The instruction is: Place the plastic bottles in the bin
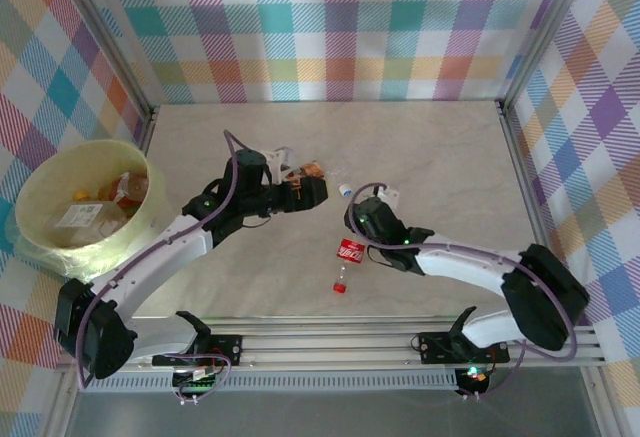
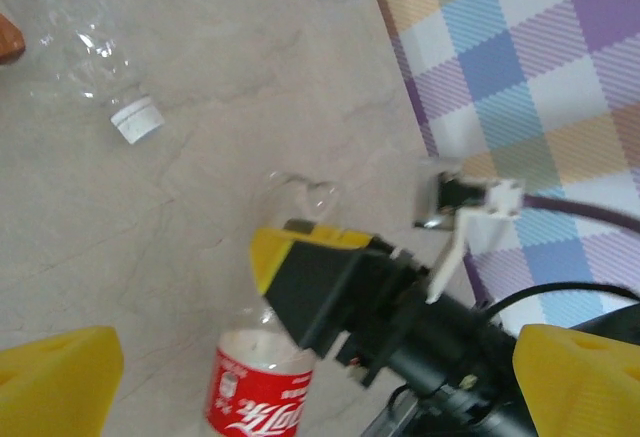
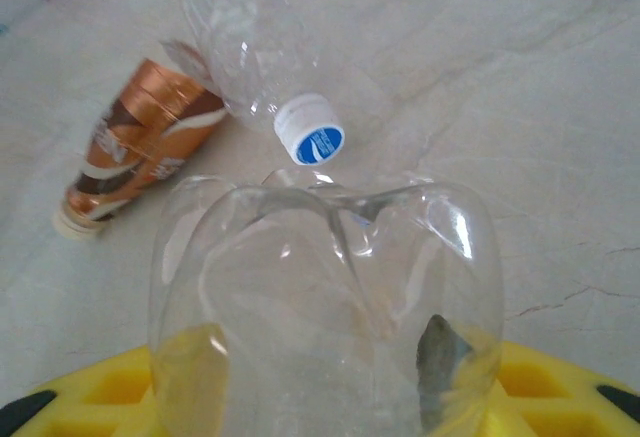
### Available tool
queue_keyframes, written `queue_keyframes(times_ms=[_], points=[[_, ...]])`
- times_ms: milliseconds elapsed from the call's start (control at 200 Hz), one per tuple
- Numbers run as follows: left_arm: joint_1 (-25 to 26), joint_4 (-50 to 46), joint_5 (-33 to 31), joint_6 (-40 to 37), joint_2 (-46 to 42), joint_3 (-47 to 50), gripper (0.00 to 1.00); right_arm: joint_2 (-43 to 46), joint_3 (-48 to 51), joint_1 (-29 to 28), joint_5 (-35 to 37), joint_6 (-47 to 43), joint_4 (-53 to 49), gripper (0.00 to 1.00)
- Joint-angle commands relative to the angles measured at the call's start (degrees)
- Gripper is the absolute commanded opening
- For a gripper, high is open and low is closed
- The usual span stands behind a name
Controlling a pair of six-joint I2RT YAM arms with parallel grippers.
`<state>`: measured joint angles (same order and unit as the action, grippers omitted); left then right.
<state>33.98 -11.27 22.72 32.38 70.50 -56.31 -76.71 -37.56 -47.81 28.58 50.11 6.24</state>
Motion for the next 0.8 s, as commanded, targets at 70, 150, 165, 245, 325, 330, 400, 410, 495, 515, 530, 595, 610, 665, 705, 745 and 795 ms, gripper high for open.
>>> queue_keyframes(times_ms=[70,150,165,245,325,330,400,410,495,515,530,595,610,665,705,745,795], points=[[0.5,2.0,10.4,-9.9,-2.4,1.7,1.0,10.0,2.2,0.2,-0.9,-2.3,9.9,0.41],[0.5,2.8,15.1,-11.2,-2.6,2.1,1.0,13.2,1.2,0.2,-3.3,-4.7,10.0,0.41],[0.5,3.0,16.2,-11.3,-2.5,2.2,1.0,13.7,1.1,0.2,-3.7,-4.9,10.1,0.41],[0.5,5.0,20.5,-11.3,-2.4,2.4,1.0,16.1,0.8,0.1,-5.6,-6.0,11.5,0.41],[0.4,8.0,24.2,-10.8,-2.3,2.4,1.0,18.2,0.8,0.2,-8.0,-7.1,13.9,0.41],[0.5,8.0,24.4,-10.8,-2.3,2.4,1.0,18.3,0.8,0.2,-8.2,-7.1,14.1,0.41],[0.5,9.5,26.8,-10.6,-1.9,2.1,1.0,19.3,0.5,0.1,-10.3,-8.0,16.0,0.41],[0.4,9.5,26.9,-10.6,-1.8,1.9,1.0,19.4,0.4,0.2,-10.6,-8.1,16.3,0.41],[0.5,9.1,28.2,-11.1,-1.3,1.0,1.0,19.8,-0.4,0.2,-13.3,-8.7,18.7,0.41],[0.5,8.9,28.4,-11.1,-1.1,0.8,1.0,19.8,-0.5,0.2,-13.9,-8.7,19.2,0.41],[0.5,8.8,28.5,-11.2,-1.1,0.7,1.0,19.8,-0.7,0.2,-14.4,-8.7,19.5,0.41],[0.5,8.6,28.9,-11.2,-0.6,0.3,1.0,19.5,-1.6,0.2,-16.2,-8.7,21.3,0.41],[0.5,8.6,29.1,-11.0,-0.5,0.2,1.0,19.3,-1.8,0.2,-16.5,-8.6,21.6,0.41],[0.6,9.1,29.2,-10.6,-0.3,0.2,1.0,18.8,-2.6,0.2,-17.0,-8.0,22.3,0.41],[0.5,10.1,29.3,-9.9,-0.2,0.5,1.0,18.3,-3.2,0.2,-16.9,-7.6,22.8,0.42],[0.6,11.6,29.8,-9.1,-0.2,0.9,1.0,17.7,-3.7,0.2,-16.8,-7.2,23.6,0.42],[0.7,12.6,30.1,-8.8,-0.1,1.1,1.0,16.7,-4.3,0.2,-16.6,-6.3,24.7,0.42]])
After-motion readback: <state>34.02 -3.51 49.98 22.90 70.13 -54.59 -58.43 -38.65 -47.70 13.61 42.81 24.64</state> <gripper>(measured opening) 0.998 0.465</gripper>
